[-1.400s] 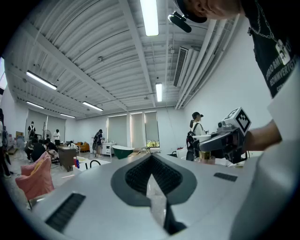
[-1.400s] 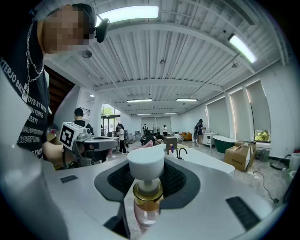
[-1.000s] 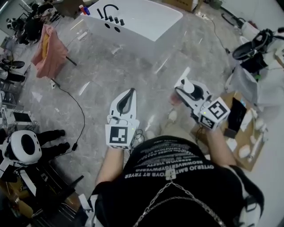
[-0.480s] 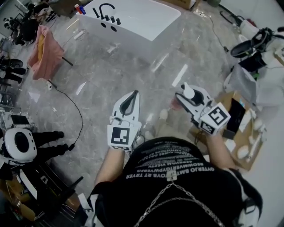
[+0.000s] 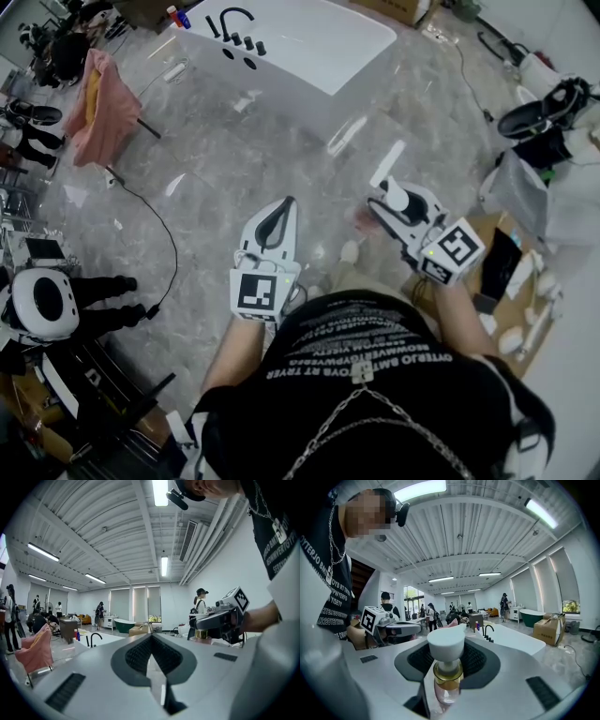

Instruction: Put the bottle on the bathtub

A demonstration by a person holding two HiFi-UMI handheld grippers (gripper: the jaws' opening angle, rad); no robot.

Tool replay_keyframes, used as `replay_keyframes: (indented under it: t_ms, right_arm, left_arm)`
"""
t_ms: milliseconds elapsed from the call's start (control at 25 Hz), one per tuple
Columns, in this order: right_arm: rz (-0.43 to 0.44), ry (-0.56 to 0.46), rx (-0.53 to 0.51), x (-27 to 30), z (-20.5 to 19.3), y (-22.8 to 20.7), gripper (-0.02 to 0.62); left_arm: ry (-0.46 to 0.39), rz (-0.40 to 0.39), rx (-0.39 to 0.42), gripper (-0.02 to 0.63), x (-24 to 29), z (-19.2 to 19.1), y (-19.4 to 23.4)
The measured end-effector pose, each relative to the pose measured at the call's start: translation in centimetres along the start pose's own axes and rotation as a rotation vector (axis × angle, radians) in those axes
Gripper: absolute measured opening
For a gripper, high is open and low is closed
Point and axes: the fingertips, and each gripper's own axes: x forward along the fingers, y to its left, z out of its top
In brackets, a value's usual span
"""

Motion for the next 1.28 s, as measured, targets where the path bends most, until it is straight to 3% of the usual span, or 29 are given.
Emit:
replay_keyframes:
  t_ms: [880,1040,1280]
  right_arm:
    - [0.006,-0.018,0.029,3.7,1.8,-10.0,0.143]
    - [0.021,-0.027,0.018,4.1,1.9,-12.0,0.143]
    - [0.055,-0.033,0.005,5.0,2.4,-14.3,0.143]
  left_arm:
    - [0.025,0.034,-0.01,0.002,9.5,2.2,3.4]
    - [0.041,0.028,0.06,0.002,11.4,2.1,3.4]
    - [0.039,0.048,0.056,0.002,14.4,3.1,3.8]
